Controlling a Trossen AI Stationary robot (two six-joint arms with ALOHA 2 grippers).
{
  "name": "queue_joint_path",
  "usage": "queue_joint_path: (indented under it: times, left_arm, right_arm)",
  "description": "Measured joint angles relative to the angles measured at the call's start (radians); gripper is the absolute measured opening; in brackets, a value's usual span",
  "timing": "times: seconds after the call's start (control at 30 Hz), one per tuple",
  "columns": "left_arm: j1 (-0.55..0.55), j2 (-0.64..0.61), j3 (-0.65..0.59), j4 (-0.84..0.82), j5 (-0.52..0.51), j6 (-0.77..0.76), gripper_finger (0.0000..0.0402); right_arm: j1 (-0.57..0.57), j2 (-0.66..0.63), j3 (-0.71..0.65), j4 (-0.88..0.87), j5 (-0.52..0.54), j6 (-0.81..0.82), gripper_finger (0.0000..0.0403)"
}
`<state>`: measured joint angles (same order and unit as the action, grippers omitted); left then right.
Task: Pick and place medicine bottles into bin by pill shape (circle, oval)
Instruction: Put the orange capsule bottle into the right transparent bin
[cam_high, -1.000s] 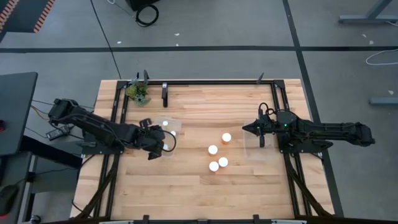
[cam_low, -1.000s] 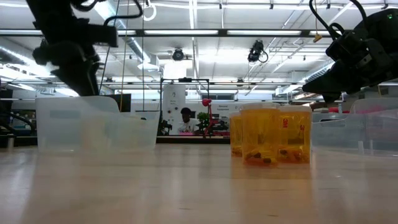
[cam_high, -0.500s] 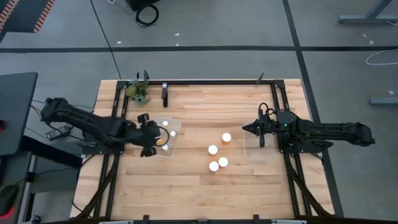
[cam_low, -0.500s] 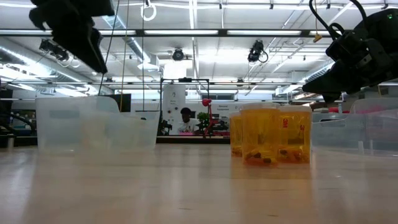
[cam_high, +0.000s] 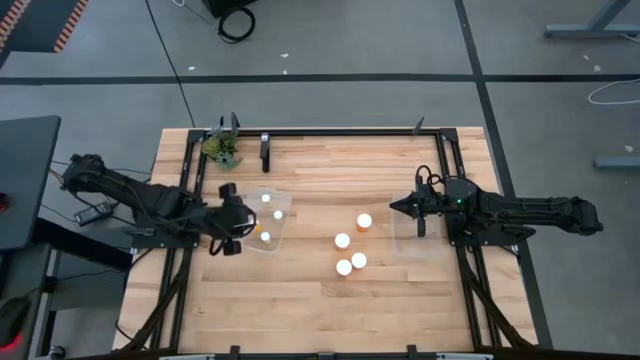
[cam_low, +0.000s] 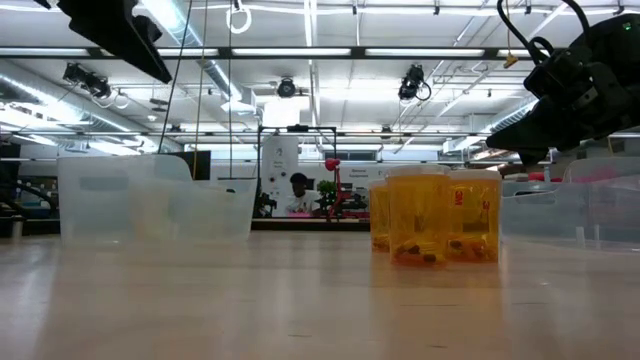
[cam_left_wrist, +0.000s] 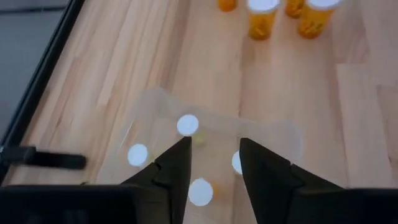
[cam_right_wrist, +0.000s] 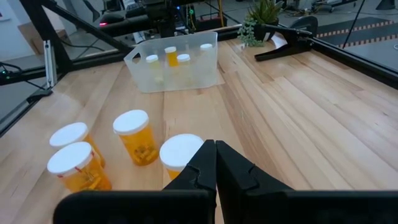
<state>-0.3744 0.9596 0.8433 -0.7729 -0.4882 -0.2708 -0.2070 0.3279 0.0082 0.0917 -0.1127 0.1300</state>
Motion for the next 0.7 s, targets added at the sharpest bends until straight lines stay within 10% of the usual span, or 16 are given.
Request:
queue_joint_path:
  times: [0.7]
  left_arm:
    - [-0.097, -0.154, -0.229, 0.256, 0.039, 0.178, 0.0105]
  right_arm:
    - [0.001, 0.000, 0.000, 0.020, 0.000, 0.047, 0.0010]
